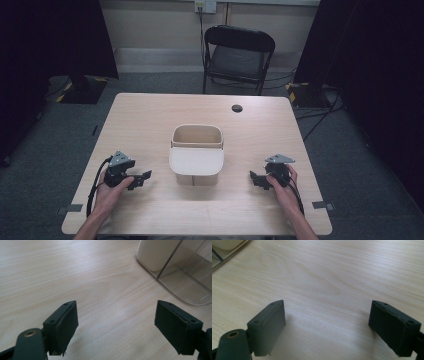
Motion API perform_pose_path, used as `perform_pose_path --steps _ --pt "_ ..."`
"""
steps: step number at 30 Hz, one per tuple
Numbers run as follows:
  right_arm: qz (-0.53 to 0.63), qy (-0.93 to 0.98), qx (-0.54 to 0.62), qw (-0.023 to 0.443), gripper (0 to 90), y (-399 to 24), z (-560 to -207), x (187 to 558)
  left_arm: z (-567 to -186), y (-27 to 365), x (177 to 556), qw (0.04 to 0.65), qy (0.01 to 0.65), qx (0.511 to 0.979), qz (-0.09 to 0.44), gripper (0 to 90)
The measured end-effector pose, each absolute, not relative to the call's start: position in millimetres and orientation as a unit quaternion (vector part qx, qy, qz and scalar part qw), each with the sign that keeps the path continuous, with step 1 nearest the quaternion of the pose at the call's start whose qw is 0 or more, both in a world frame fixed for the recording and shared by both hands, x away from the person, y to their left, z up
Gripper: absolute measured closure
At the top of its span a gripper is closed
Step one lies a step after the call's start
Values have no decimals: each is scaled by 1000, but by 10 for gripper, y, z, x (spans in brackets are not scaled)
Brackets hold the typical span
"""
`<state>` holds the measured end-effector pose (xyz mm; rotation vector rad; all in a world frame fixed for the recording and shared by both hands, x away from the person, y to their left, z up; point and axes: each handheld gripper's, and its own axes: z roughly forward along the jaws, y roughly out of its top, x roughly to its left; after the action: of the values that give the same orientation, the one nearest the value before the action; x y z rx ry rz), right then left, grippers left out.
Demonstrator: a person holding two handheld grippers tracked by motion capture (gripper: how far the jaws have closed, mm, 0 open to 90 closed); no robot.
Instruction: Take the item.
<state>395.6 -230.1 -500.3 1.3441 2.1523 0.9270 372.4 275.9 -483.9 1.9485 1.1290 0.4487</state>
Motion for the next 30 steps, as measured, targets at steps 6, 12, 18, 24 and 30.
perform_pose_path --steps 6,12,18,24,30 --pt "335 777 486 218 133 -2300 -5003 3956 -4787 2695 3696 427 436 773 171 186" --pt "335 777 486 218 132 -2300 -5003 3956 -4744 2623 3671 439 421 776 168 190" --pt "335 777 486 218 132 -2301 -5003 3956 -4694 2544 3644 450 407 777 166 191" --pt "335 777 486 218 132 -2301 -5003 3956 -4632 2441 3605 467 391 777 156 200" --pt "335 777 486 218 132 -2301 -5003 3956 -4600 2389 3581 471 383 779 155 200"
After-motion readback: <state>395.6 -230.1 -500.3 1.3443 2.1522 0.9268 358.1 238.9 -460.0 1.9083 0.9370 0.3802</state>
